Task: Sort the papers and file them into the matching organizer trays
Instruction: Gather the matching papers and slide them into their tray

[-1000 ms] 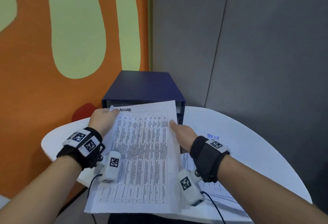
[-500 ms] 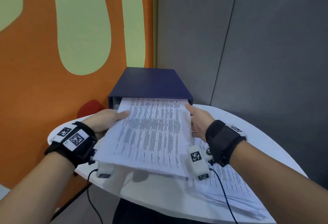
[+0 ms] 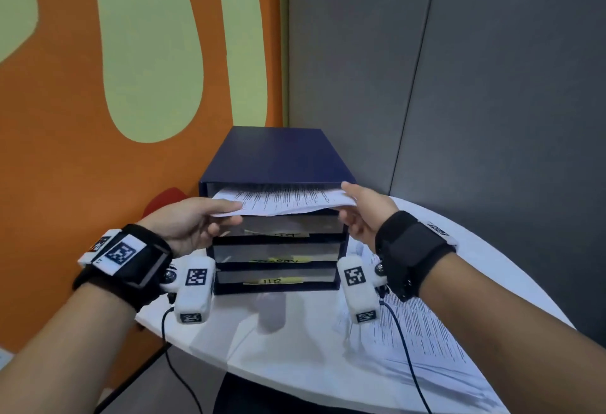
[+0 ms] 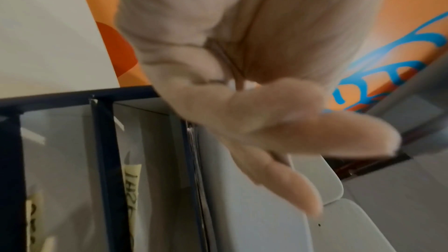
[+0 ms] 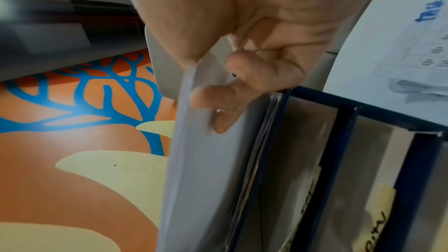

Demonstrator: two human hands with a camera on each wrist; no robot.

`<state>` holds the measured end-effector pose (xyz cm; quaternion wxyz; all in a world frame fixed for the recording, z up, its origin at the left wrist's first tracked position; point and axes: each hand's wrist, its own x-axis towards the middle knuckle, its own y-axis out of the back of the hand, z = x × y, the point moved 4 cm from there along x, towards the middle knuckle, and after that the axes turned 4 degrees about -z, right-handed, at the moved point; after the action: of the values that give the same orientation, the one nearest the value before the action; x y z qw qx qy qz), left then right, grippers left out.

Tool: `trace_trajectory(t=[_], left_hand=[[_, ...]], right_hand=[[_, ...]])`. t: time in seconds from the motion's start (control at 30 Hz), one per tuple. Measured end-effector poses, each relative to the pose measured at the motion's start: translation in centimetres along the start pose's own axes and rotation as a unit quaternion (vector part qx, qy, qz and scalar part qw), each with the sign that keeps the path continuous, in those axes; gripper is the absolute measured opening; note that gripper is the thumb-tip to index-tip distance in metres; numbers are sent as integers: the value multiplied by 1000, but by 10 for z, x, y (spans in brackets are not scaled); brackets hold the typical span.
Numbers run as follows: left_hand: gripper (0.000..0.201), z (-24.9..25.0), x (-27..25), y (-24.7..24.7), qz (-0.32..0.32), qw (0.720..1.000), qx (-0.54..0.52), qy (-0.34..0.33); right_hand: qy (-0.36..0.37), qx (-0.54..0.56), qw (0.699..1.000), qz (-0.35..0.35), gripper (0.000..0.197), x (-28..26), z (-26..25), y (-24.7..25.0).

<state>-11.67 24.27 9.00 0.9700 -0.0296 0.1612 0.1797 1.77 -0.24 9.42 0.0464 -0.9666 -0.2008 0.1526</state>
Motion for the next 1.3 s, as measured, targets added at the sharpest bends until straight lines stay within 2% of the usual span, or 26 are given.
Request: trace_trajectory(t=[0.1,0.2,0.3,0.37,0.43,0.53,0.57,0.63,0.67,0.73,0.8,0.87,1.07,1.17,1.2,1.3], left_hand=[[12,0,10,-3,27,999,-13,-14],[12,0,19,-13,36,992,-112,-52],[13,2,17,-23,33,971,-209,-110],[35,3,13,-26,32,958,-250,-138],[56,3,11,-25,39,951,-267,-154],[25,6,6,-24,28,954,-259,-150],[32,5,7,-23,24,955,-256,-150],[60,2,10,-19,18,955,-255,-150],[64,1,10,-20,11,956,-254,-149],[51,-3,11,-23,-2,959,-249,-135],[30,-5,11,-25,0,967,-224,-124],[20,-6,12,-25,19,971,-207,-117],[37,-1,14,-22,21,969,-215,-118],[46,-2,14,-22,-10,968,-217,-127],[45,-3,15,-21,-18,967,-221,-130],[25,-7,17,-20,-42,961,-235,-141]], right_hand=[[-11,-39,999,-11,11,-3,-1,-2],[0,-56,998,11,6,-1,-2,-2],[17,25,999,-15,10,1,-6,-19],[36,112,992,-34,10,3,-7,-34],[54,136,988,-41,7,5,-2,-47],[67,123,989,-37,26,9,8,-56],[66,115,990,-37,29,10,8,-57],[51,91,993,-57,26,11,8,-57],[36,89,992,-82,25,12,8,-57],[11,82,989,-123,28,12,8,-58],[-6,34,994,-102,25,11,8,-58],[-16,15,996,-86,25,11,9,-62],[-27,-5,993,-117,22,15,7,-82],[-38,-21,990,-131,18,15,10,-92],[-40,-24,990,-136,17,16,11,-94],[-38,-24,990,-137,21,18,12,-98]])
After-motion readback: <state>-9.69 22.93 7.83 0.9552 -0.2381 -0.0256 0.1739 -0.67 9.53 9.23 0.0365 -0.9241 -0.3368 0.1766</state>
